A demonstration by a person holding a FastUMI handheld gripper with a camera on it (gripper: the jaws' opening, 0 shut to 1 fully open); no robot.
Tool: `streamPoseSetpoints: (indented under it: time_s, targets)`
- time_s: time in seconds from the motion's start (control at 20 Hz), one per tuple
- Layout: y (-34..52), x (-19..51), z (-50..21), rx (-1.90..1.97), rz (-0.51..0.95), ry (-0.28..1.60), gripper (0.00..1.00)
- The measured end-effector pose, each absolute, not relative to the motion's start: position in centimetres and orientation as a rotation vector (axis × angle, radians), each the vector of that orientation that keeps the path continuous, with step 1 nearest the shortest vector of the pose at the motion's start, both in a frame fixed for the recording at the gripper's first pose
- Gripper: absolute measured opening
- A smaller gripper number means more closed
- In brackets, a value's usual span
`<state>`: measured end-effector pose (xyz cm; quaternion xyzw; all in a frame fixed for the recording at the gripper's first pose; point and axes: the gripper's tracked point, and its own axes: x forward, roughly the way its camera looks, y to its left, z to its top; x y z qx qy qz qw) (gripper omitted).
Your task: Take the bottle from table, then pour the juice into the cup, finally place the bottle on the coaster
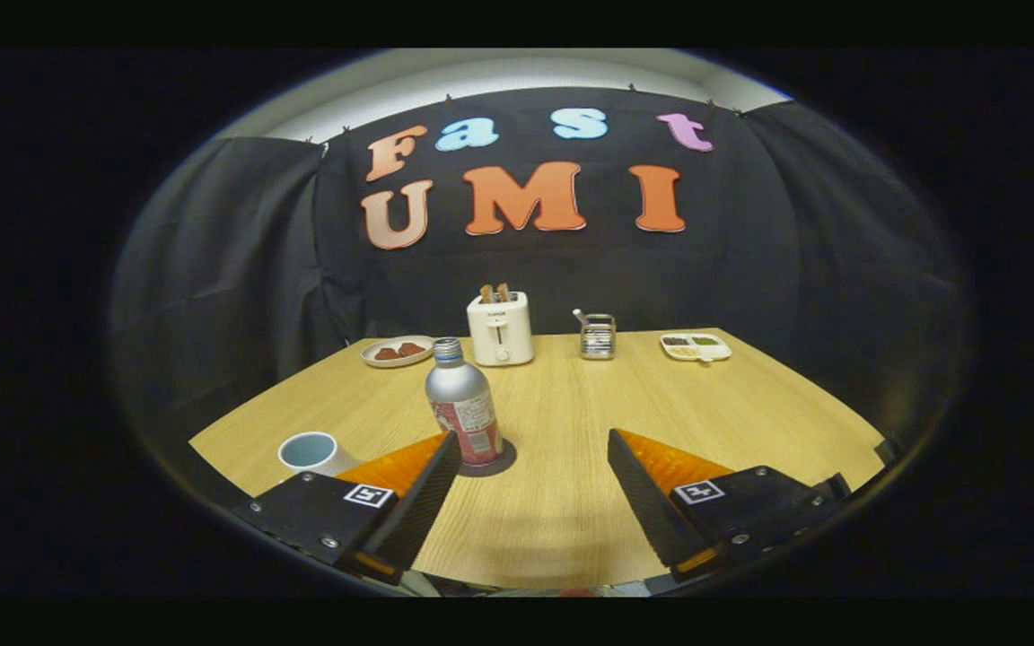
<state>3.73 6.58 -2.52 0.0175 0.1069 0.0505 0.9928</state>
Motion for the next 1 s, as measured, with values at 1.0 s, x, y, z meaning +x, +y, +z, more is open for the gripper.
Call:
streamPoseSetpoints:
  time_s: [1.0]
  targets:
    - [0.3, 1.0, -3.6, 0.037, 0.020, 0.176, 0.97]
